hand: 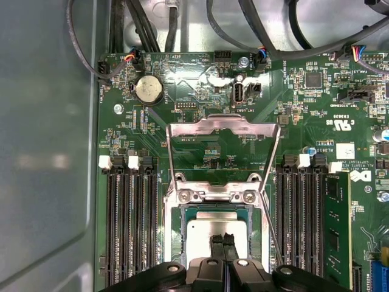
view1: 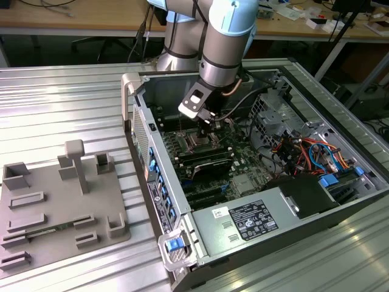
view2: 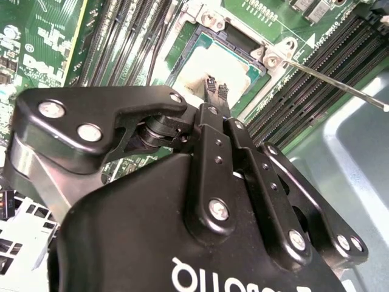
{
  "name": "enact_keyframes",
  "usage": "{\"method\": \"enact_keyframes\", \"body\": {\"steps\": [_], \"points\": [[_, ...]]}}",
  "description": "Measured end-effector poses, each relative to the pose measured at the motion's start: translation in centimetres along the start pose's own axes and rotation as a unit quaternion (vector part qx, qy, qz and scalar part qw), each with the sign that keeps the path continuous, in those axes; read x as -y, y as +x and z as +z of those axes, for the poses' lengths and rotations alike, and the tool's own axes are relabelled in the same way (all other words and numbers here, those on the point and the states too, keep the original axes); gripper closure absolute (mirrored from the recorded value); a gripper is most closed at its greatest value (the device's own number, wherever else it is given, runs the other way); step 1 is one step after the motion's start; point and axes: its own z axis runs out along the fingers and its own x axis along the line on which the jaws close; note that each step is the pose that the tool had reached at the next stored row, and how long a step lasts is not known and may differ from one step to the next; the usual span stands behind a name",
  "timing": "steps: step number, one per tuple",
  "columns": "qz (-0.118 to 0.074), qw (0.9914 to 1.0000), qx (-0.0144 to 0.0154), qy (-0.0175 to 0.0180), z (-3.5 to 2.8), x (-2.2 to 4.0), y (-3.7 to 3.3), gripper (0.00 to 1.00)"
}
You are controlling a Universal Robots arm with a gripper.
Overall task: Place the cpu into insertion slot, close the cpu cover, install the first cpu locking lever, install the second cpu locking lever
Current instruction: 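Close the cpu cover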
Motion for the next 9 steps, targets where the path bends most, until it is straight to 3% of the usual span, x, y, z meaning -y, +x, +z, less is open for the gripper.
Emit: {"method": "enact_keyframes", "body": {"steps": [5,7,9], "points": [[0.0,1.0,0.0,0.0,-0.28,-0.02,0.0,0.89],[0.0,1.0,0.0001,0.0,-1.11,-0.06,-0.01,0.89],[0.0,1.0,0.0001,0.0,-1.12,-0.06,-0.01,0.89]]}}
